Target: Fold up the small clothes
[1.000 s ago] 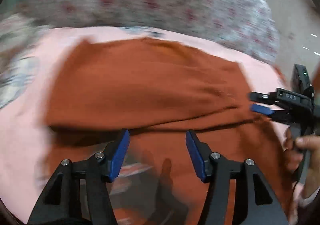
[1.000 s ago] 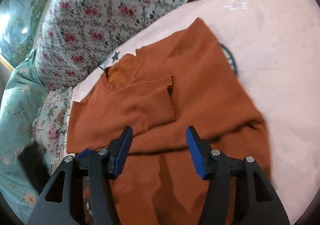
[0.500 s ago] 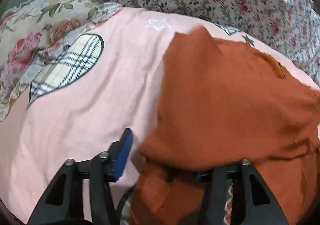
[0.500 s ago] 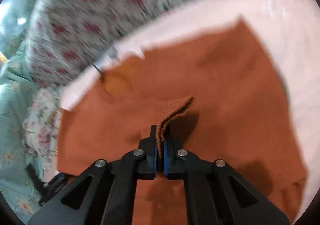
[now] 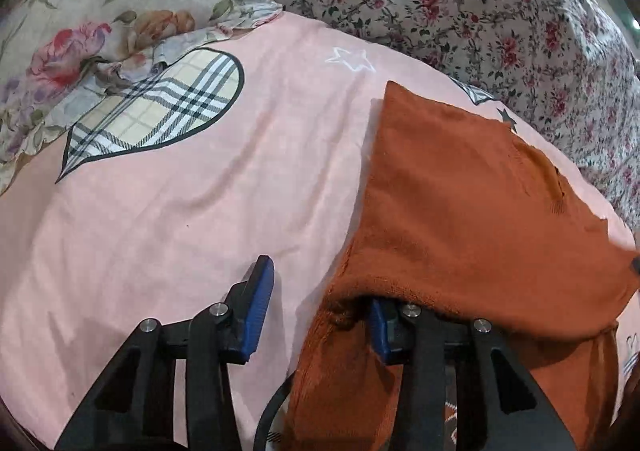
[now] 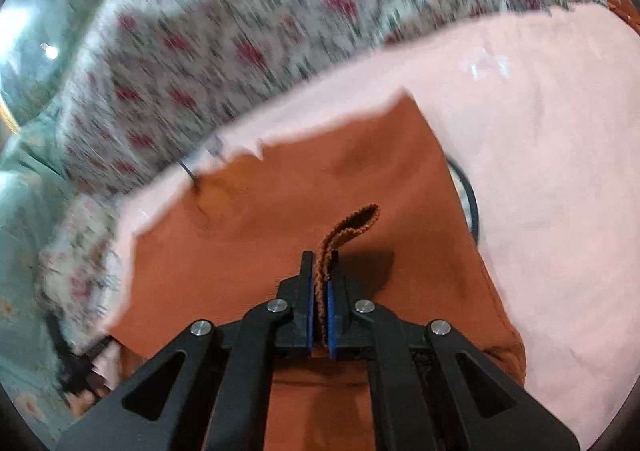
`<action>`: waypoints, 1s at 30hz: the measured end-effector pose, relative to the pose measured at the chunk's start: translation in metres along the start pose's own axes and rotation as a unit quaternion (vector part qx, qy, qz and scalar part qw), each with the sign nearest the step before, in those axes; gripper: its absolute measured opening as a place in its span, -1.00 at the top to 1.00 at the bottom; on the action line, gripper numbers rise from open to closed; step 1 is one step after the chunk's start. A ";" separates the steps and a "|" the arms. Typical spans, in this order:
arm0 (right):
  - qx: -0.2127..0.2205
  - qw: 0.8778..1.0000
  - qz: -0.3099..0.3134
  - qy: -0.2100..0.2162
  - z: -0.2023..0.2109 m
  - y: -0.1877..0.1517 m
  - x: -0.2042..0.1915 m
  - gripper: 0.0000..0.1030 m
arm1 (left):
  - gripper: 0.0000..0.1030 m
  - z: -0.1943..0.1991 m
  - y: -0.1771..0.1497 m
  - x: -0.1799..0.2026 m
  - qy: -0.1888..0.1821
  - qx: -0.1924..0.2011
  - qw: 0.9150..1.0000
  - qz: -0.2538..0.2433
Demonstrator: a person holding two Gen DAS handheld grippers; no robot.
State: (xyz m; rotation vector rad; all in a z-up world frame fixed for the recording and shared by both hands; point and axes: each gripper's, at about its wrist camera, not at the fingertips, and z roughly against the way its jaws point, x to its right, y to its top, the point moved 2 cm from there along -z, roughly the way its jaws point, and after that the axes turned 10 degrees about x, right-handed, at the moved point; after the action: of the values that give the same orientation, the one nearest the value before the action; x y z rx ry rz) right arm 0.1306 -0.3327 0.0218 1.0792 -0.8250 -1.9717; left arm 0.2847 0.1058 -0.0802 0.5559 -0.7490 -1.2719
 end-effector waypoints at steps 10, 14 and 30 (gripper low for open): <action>0.046 0.997 0.009 0.055 0.004 0.021 -0.031 0.89 | 0.15 0.002 -0.002 -0.006 -0.012 0.007 1.000 0.022; 0.051 0.998 0.014 0.019 0.009 0.028 -0.023 0.89 | 0.13 0.004 -0.003 -0.006 -0.015 0.013 0.999 0.027; -0.022 1.000 0.012 -0.011 -0.011 0.007 -0.018 0.89 | 0.21 0.059 -0.049 0.075 -0.174 -0.033 0.982 -0.066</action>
State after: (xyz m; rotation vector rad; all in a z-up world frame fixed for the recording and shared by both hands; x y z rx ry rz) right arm 0.1493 -0.3234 0.0296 1.0191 -0.7999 -1.9754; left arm 0.2170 0.0241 -0.0637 0.3357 -0.9687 -1.5340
